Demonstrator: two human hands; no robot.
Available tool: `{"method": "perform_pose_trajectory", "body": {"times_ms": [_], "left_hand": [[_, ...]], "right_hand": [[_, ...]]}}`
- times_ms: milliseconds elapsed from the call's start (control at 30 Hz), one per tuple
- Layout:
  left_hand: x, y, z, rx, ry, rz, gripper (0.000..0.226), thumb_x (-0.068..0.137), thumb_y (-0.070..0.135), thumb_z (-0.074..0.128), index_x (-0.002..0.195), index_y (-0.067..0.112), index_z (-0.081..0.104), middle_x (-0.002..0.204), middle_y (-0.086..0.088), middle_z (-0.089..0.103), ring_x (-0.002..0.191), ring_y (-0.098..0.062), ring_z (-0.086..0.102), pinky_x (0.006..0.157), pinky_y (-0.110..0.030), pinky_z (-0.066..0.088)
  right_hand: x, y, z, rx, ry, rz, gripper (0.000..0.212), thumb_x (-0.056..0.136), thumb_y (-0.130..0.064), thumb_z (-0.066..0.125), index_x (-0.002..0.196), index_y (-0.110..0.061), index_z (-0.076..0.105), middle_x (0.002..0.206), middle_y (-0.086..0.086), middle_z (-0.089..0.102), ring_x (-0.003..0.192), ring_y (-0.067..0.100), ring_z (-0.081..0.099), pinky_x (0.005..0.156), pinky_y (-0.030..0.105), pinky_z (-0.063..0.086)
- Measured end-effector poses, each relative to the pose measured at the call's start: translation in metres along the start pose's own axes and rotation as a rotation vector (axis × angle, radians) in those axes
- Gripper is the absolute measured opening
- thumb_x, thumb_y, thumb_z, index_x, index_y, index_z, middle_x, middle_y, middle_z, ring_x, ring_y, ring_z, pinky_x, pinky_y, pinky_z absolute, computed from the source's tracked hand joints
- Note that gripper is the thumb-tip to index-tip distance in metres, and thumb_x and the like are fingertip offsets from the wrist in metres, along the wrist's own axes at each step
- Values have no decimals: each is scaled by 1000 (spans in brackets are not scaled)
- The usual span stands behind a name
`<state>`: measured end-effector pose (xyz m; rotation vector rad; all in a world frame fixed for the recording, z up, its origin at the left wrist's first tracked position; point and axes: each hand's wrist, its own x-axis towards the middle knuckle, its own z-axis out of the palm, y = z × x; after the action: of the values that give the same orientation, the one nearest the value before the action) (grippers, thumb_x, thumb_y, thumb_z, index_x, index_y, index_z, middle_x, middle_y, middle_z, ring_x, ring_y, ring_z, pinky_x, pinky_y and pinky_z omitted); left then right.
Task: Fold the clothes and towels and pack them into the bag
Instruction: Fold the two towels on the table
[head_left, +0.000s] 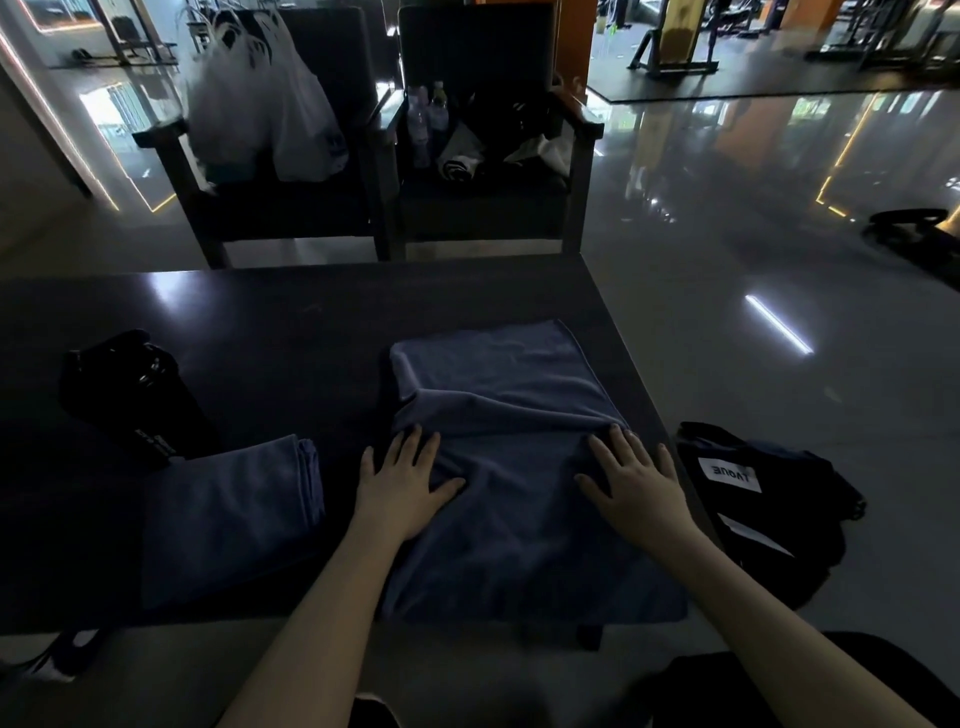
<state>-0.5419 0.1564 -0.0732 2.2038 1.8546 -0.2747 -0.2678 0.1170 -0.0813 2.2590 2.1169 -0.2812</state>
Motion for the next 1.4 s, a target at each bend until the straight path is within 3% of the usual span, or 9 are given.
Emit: {"method": "perform_pose_trajectory", "body": {"times_ms": [100, 467, 567, 700, 800, 900, 1033, 1233, 1400], "left_hand": [[4, 1, 1, -12, 2, -2, 76, 93, 66, 20, 153, 26, -5, 160, 0, -10, 147, -17, -5, 117, -50, -4], [-1, -8, 7, -14, 91, 16, 67, 97, 58, 20, 153, 25, 2, 161, 2, -2, 147, -15, 0, 115, -53, -5], [1, -7, 0, -23, 198, 34, 61, 97, 55, 28, 148, 22, 26, 155, -1, 24, 141, -17, 22, 113, -46, 13], [13, -7, -18, -177, 534, 67, 31, 98, 33, 42, 114, 14, 60, 115, -2, 59, 107, -21, 55, 92, -36, 36], [33, -7, -32, -276, 529, 21, 32, 99, 28, 41, 124, 13, 54, 127, -2, 52, 115, -21, 49, 95, -37, 37], [57, -9, -38, -325, 393, -15, 45, 102, 33, 33, 144, 18, 35, 153, 1, 29, 137, -20, 30, 108, -41, 29], [89, -15, -37, -424, 187, -106, 51, 102, 43, 19, 148, 23, 31, 158, 4, 21, 144, -16, 20, 116, -45, 16], [127, -16, -41, -158, 16, -85, 63, 99, 54, 22, 153, 25, 7, 160, 6, -7, 147, -19, -7, 117, -50, -2], [141, -10, -41, -463, 189, -161, 65, 97, 56, 22, 151, 20, 20, 159, -2, 15, 146, -21, 11, 117, -49, 6]], "right_hand": [[-2, -9, 0, -26, 3, 34, 67, 95, -59, 20, 152, -26, 6, 160, 7, -1, 147, 22, -2, 117, 45, -4], [0, -8, -3, -17, -5, 26, 67, 95, -59, 26, 151, -25, 11, 160, 8, 3, 147, 23, 0, 116, 46, -2], [7, -3, -6, 12, 23, -6, 65, 93, -57, 35, 148, -26, 23, 158, 8, 14, 146, 23, 10, 116, 46, 2], [25, 3, -17, 119, 224, -30, 44, 93, -46, 42, 126, -20, 56, 134, 4, 52, 127, 26, 44, 111, 44, 20], [49, 3, -26, 202, 316, -59, 38, 94, -33, 44, 126, -16, 56, 137, 5, 52, 126, 26, 46, 106, 41, 27], [76, 0, -29, 165, 150, -105, 49, 98, -34, 41, 145, -22, 33, 155, 0, 26, 142, 20, 25, 114, 40, 15], [96, -1, -20, 96, 22, -74, 50, 101, -43, 27, 149, -28, 23, 159, -6, 13, 146, 16, 8, 116, 46, 5], [96, 8, -15, 56, 53, 28, 55, 99, -50, 22, 150, -29, 18, 159, -6, 8, 147, 14, 4, 115, 49, -3], [99, 10, -19, 165, 77, 64, 48, 101, -45, 20, 145, -31, 30, 158, -7, 16, 146, 15, 10, 116, 48, 3]]}}
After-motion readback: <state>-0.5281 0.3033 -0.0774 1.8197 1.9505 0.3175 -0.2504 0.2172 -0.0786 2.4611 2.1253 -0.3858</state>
